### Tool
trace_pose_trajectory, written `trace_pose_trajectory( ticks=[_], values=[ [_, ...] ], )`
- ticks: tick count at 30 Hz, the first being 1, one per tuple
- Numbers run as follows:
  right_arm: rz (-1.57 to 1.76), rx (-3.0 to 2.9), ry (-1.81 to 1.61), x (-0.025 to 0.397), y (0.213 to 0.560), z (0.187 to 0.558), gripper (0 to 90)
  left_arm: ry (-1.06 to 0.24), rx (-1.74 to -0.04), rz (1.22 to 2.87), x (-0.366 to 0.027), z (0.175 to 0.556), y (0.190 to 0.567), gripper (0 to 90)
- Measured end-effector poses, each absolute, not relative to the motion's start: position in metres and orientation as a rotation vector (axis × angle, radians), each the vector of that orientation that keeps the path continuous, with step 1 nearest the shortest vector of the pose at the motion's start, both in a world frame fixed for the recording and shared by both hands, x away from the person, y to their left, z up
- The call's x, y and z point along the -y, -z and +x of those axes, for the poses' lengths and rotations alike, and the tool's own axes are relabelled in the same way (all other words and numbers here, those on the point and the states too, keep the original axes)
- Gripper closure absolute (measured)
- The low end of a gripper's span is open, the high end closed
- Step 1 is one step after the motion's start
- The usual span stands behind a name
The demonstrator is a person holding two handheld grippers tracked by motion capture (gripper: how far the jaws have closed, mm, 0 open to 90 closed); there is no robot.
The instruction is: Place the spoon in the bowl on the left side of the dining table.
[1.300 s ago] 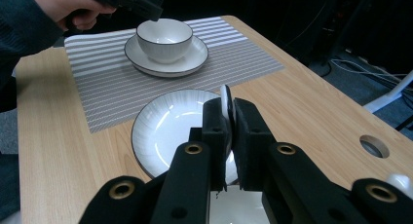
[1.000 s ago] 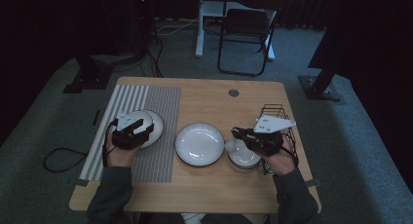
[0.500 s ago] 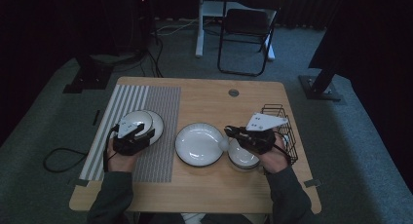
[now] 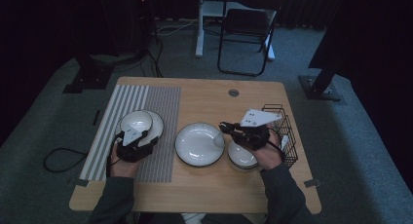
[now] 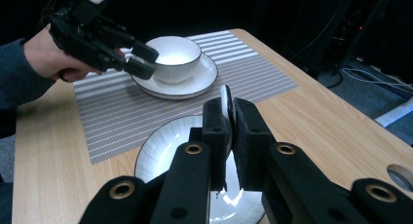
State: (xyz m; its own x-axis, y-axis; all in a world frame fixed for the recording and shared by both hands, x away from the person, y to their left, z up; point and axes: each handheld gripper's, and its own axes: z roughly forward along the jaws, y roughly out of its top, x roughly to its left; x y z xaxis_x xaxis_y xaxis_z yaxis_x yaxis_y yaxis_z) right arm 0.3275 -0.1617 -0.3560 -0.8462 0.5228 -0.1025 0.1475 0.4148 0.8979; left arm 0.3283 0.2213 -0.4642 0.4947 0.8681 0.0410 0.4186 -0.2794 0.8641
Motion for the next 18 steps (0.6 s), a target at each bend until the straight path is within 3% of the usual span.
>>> trace_pose_trajectory(
  ticks=[18],
  values=[
    [0.556, -2.307, -1.410, 0.144, 0.354, 0.336, 84.5, -0.612, -1.093, 1.914, -0.218, 0.324, 0.489, 51.8]
  ],
)
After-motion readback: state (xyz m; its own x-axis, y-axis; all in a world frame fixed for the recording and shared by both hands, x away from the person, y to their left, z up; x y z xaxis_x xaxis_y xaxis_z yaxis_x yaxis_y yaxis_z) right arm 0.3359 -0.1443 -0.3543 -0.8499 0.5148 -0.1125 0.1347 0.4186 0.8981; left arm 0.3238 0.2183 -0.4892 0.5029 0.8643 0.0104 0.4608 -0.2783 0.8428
